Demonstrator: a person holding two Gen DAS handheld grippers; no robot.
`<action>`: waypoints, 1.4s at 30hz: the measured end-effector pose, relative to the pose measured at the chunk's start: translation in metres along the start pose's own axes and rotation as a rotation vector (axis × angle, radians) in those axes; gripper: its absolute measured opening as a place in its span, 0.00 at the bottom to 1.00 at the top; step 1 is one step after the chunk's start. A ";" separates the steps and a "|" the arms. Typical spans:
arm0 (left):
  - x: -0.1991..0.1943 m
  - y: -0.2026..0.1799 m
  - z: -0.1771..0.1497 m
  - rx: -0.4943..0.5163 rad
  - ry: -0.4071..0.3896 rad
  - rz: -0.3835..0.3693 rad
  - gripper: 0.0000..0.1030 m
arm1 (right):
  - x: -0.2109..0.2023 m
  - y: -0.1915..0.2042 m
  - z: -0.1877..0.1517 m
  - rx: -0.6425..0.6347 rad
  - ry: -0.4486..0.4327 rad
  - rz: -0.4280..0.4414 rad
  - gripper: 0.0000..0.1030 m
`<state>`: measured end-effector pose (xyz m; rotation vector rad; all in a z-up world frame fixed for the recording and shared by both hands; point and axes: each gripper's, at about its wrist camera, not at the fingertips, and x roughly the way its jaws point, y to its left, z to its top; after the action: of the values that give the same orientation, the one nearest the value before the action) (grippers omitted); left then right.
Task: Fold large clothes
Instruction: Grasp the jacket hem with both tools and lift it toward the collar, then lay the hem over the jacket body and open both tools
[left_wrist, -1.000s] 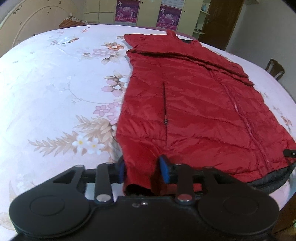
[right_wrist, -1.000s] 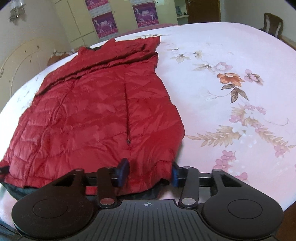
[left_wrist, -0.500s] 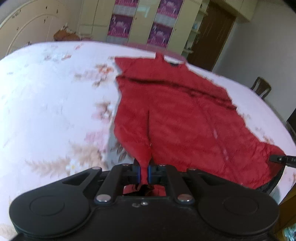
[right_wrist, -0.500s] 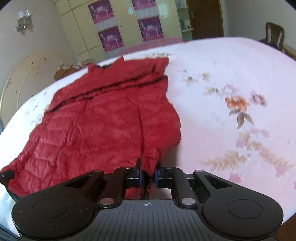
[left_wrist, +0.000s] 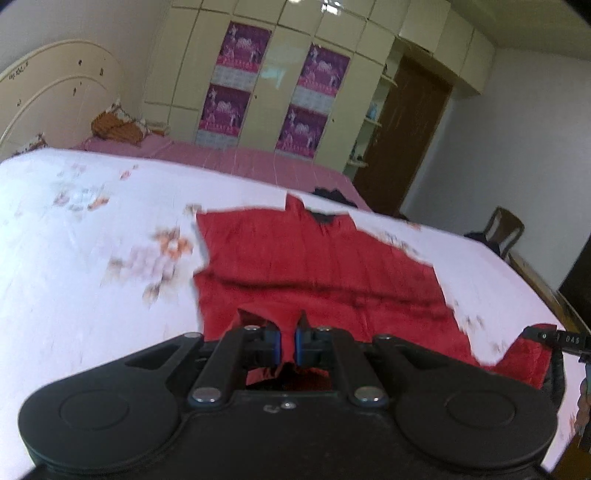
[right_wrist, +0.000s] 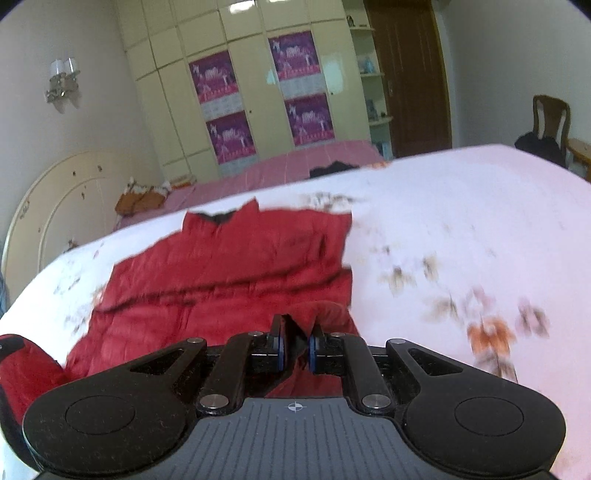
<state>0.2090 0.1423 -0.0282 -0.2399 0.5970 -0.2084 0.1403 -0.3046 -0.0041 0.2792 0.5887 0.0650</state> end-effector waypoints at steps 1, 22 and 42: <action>0.007 -0.001 0.006 0.002 -0.011 0.004 0.06 | 0.008 -0.001 0.008 -0.001 -0.011 0.001 0.11; 0.227 -0.014 0.135 0.130 -0.090 0.271 0.06 | 0.266 -0.011 0.156 -0.009 0.002 -0.068 0.11; 0.307 0.022 0.141 0.047 0.040 0.368 0.26 | 0.353 -0.031 0.165 0.003 0.044 -0.111 0.96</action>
<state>0.5408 0.1060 -0.0834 -0.0771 0.6640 0.1286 0.5244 -0.3248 -0.0721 0.2479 0.6468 -0.0368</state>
